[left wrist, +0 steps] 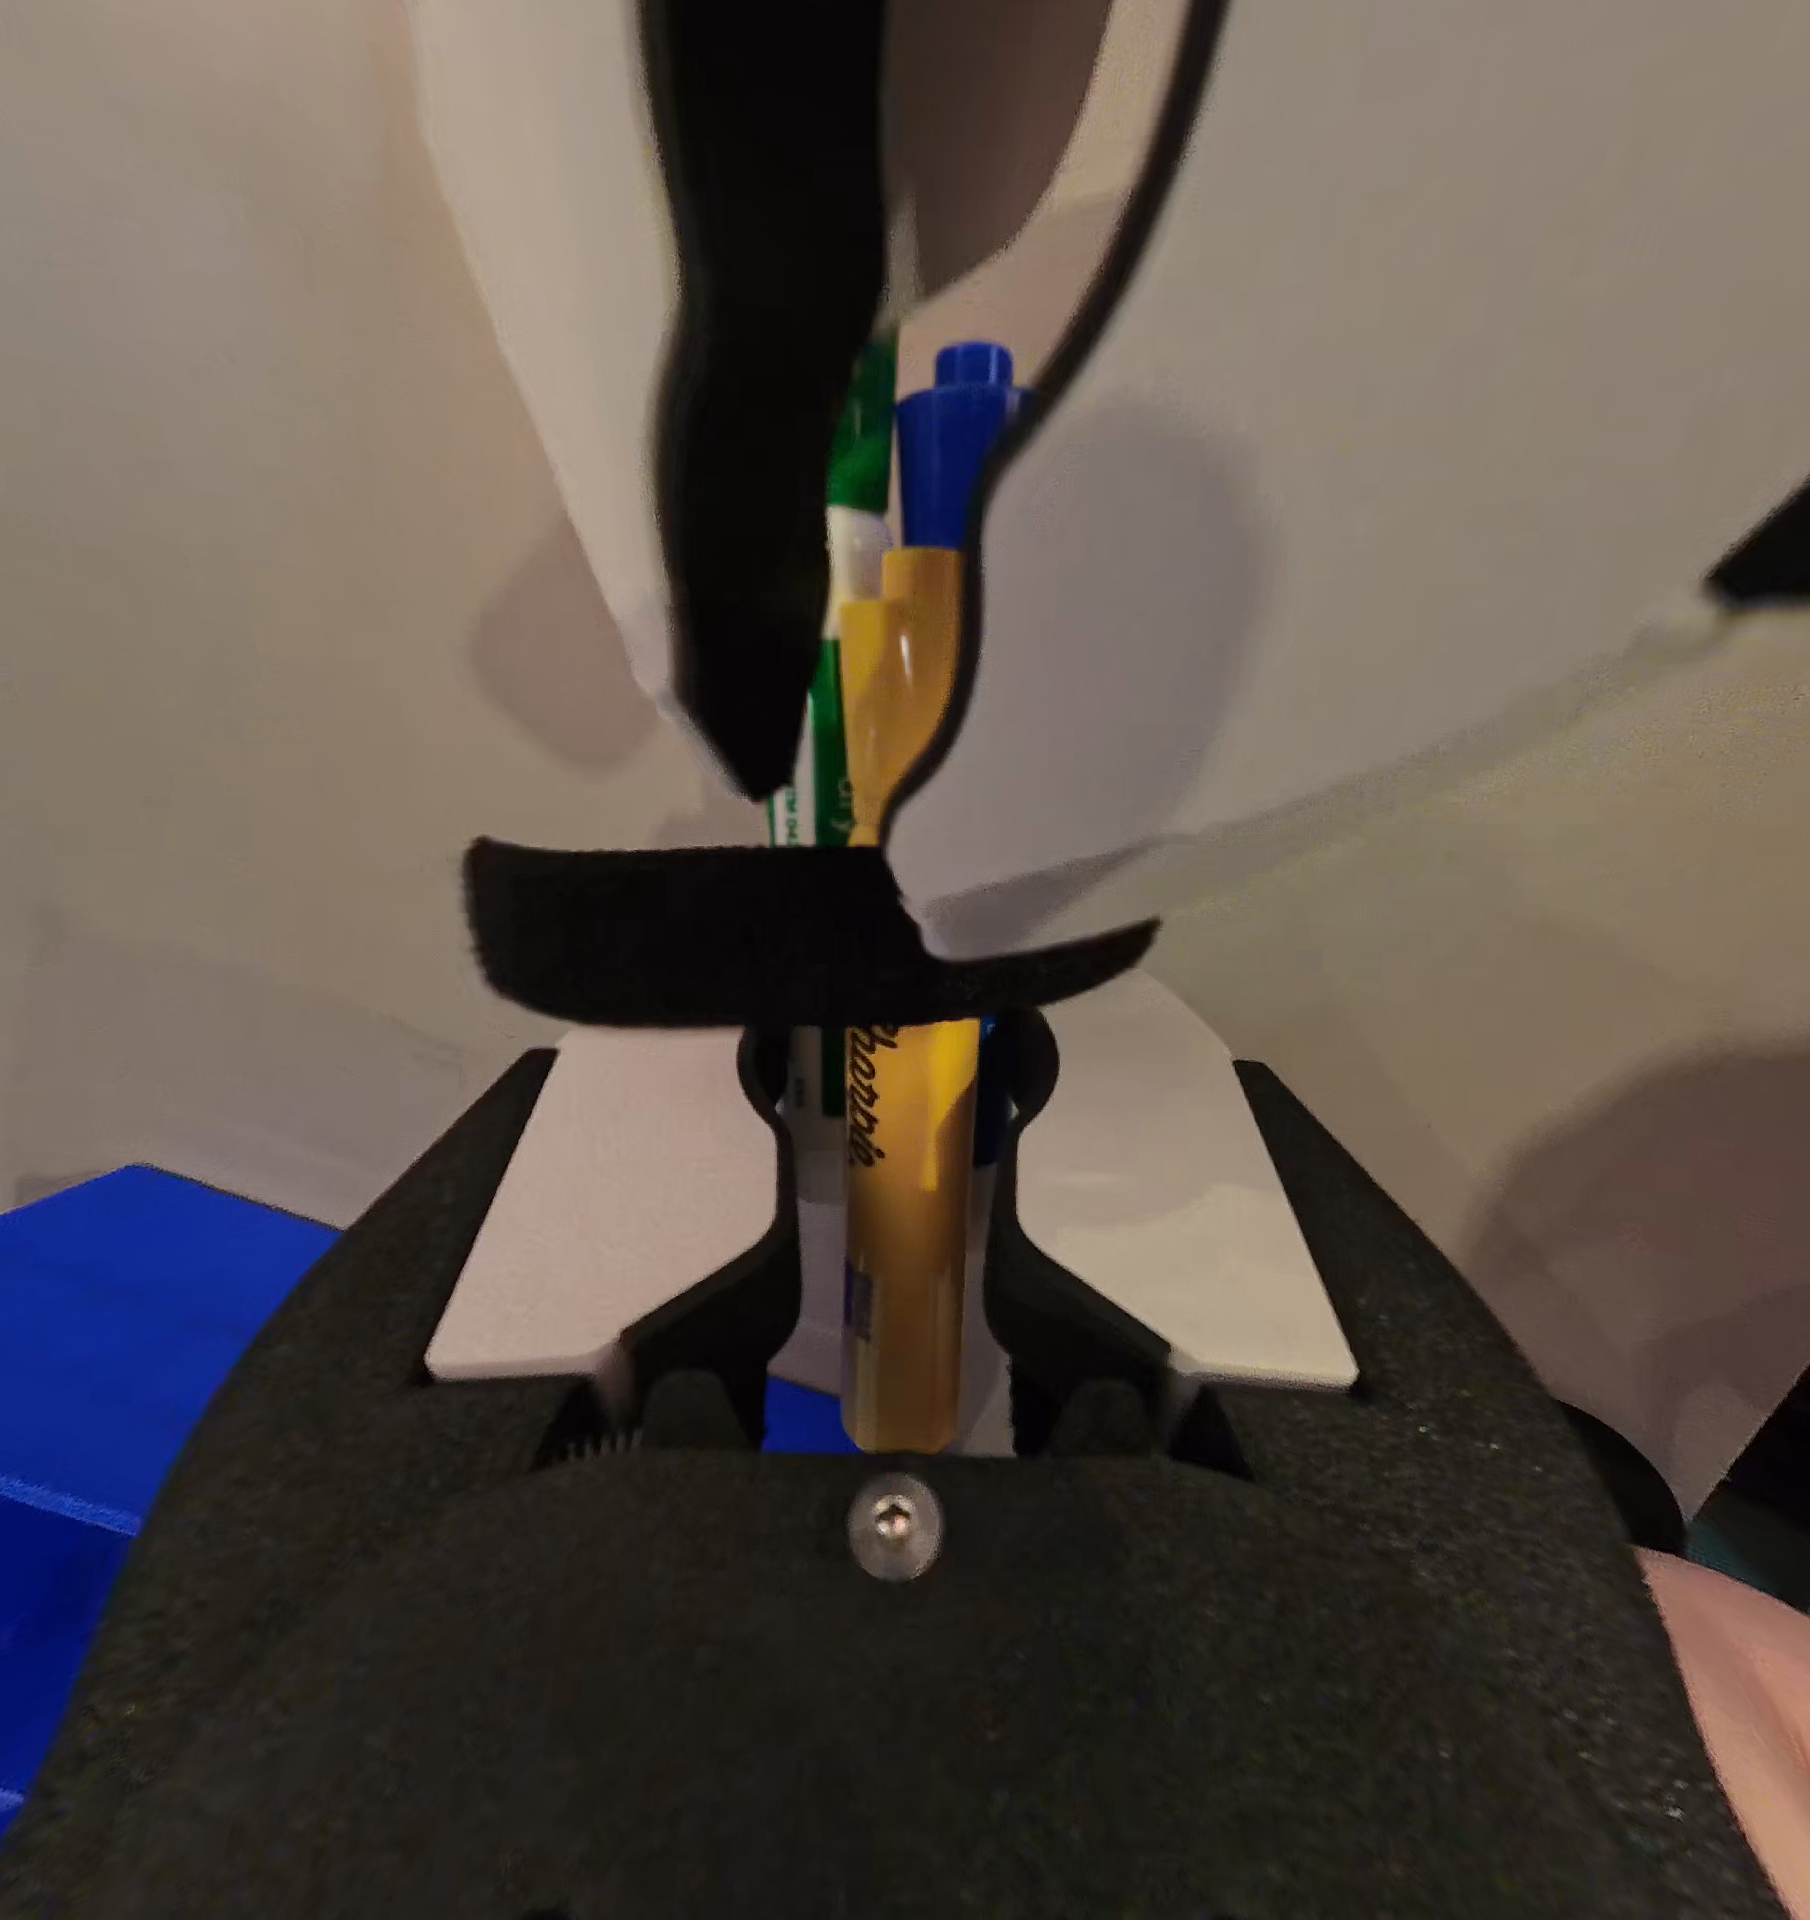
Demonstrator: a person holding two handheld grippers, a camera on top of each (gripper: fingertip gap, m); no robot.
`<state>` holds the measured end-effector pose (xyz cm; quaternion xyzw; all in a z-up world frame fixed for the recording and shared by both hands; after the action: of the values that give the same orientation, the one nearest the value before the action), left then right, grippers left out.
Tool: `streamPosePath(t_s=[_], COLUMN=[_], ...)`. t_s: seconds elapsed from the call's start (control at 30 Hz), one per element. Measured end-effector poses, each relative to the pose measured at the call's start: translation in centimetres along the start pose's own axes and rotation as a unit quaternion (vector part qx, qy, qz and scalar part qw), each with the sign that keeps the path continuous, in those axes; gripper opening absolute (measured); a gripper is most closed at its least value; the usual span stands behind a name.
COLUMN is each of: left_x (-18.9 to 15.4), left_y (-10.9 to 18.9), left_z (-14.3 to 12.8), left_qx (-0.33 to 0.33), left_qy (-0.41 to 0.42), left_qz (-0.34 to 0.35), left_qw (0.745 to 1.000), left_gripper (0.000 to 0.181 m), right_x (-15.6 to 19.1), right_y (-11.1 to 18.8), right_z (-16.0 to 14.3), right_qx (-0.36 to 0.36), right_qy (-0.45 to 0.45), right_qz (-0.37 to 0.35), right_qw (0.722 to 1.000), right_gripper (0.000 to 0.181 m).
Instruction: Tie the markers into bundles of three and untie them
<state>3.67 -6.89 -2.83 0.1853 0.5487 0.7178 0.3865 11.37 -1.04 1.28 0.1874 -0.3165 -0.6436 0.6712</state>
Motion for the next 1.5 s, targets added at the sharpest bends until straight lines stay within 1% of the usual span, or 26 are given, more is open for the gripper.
streamPosePath(t_s=[0.1,0.23,0.33,0.37,0.47,0.57,0.6,0.67,0.83,0.87,0.9,0.93,1.3,1.33,1.4,1.5], left_x=[-0.1,-0.2,-0.4,-0.4,-0.5,-0.7,-0.7,-0.9,-1.2,-1.3,-1.3,-1.4,-1.5,-1.6,-1.7,-2.0], left_y=[0.2,0.4,0.5,0.4,0.4,0.2,0.1,0.0,0.0,0.0,0.0,0.0,0.1,0.0,0.0,0.1], left_z=[0.0,0.2,0.0,-0.1,-0.3,-0.3,-0.3,-0.2,0.0,0.0,0.0,0.1,0.2,0.2,0.2,0.3], left_qx=[-0.004,-0.008,-0.003,0.001,0.012,0.020,0.024,0.028,0.033,0.032,0.031,0.030,0.026,0.026,0.023,0.019], left_qy=[-0.007,-0.012,-0.013,-0.013,-0.013,-0.016,-0.018,-0.020,-0.027,-0.029,-0.030,-0.031,-0.042,-0.041,-0.045,-0.051], left_qz=[0.006,0.007,0.007,0.006,0.007,0.003,0.003,0.002,0.003,0.003,0.002,0.000,0.003,0.000,-0.007,-0.015], left_qw=[1.000,1.000,1.000,1.000,1.000,1.000,1.000,0.999,0.999,0.999,0.999,0.999,0.999,0.999,0.999,0.998], left_gripper=[0.038,0.038,0.038,0.038,0.038,0.038,0.038,0.038,0.038,0.038,0.038,0.038,0.038,0.038,0.038,0.038], right_x=[0.0,0.5,0.4,0.3,0.3,0.0,0.1,0.5,0.5,0.5,0.5,0.5,0.1,0.1,0.1,0.5], right_y=[0.9,1.3,1.9,2.2,2.8,2.4,2.2,1.7,0.5,0.4,0.4,0.4,1.3,1.3,1.3,1.9], right_z=[0.4,0.4,0.3,0.0,-1.5,-2.9,-3.1,-3.4,-3.5,-3.6,-3.7,-3.7,-4.1,-4.2,-4.1,-3.9], right_qx=[-0.028,-0.037,-0.054,-0.062,-0.096,-0.131,-0.136,-0.144,-0.125,-0.118,-0.113,-0.111,-0.109,-0.105,-0.105,-0.136], right_qy=[0.022,0.042,0.081,0.103,0.194,0.258,0.273,0.298,0.304,0.306,0.308,0.312,0.323,0.324,0.322,0.315], right_qz=[-0.002,0.016,-0.001,-0.003,0.021,-0.009,-0.013,-0.011,-0.011,-0.007,-0.004,-0.005,-0.013,-0.013,-0.016,0.002], right_qw=[0.999,0.998,0.995,0.993,0.976,0.957,0.952,0.944,0.944,0.945,0.945,0.944,0.940,0.940,0.941,0.939], right_gripper=[0.021,0.023,0.024,0.029,0.034,0.031,0.027,0.027,0.031,0.030,0.025,0.021,0.021,0.024,0.040,0.055])
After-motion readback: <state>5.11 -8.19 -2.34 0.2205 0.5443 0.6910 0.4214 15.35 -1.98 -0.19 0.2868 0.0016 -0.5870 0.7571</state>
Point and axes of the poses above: each gripper's, where its closed fingertips meet, y back along the fingers, z out of its top, x = y × z across the jaws, the point moved 8 cm from there along y, back along the fingers, and after that the axes turned 13 degrees about -z, right-handed, at the moved point
